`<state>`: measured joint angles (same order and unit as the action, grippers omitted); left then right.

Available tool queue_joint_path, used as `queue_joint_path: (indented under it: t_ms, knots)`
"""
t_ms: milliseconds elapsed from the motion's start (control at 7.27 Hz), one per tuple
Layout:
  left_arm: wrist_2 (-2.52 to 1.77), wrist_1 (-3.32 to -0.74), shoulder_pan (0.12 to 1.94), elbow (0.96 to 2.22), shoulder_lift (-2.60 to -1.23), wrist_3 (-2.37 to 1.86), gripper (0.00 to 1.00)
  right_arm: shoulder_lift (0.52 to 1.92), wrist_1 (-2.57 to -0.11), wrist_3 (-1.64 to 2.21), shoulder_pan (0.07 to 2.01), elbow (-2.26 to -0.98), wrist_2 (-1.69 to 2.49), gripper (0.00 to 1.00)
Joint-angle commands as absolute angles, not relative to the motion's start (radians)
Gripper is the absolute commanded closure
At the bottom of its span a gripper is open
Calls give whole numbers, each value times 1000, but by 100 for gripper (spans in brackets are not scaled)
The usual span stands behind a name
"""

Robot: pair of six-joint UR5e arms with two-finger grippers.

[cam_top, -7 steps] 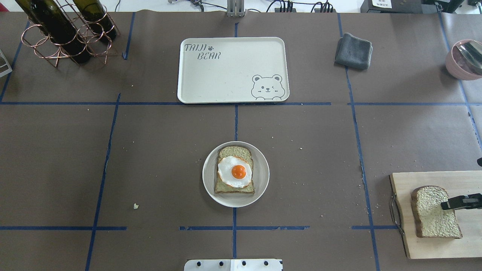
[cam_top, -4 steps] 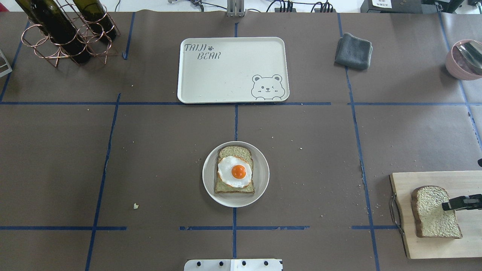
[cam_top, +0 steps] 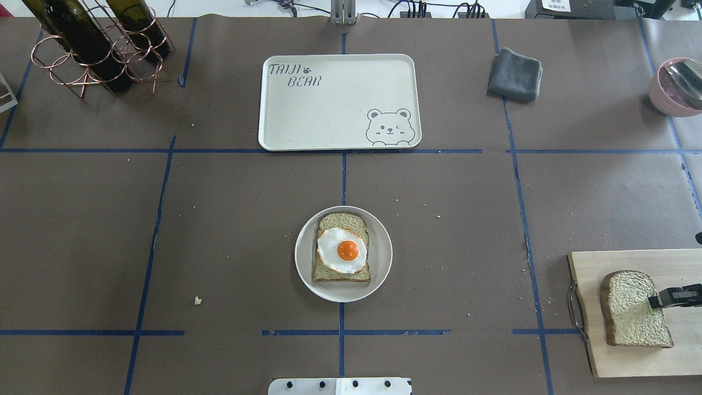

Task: Make sandwich and place on tray
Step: 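Lift the bread slice with the right gripper and carry it toward the plate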

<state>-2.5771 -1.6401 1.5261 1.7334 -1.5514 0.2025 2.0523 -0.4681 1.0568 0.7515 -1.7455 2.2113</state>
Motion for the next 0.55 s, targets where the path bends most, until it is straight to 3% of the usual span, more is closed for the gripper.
queue_joint_path:
  t_ms: [0, 412]
  knots:
    - [-2577, -1640, 1526, 1736, -1551, 202, 0, 2054, -390, 1057, 756, -1747, 2233, 100]
    - [-2577, -1640, 1526, 1738, -1551, 202, 0, 2027, -377, 1058, 836, -1792, 2344, 100]
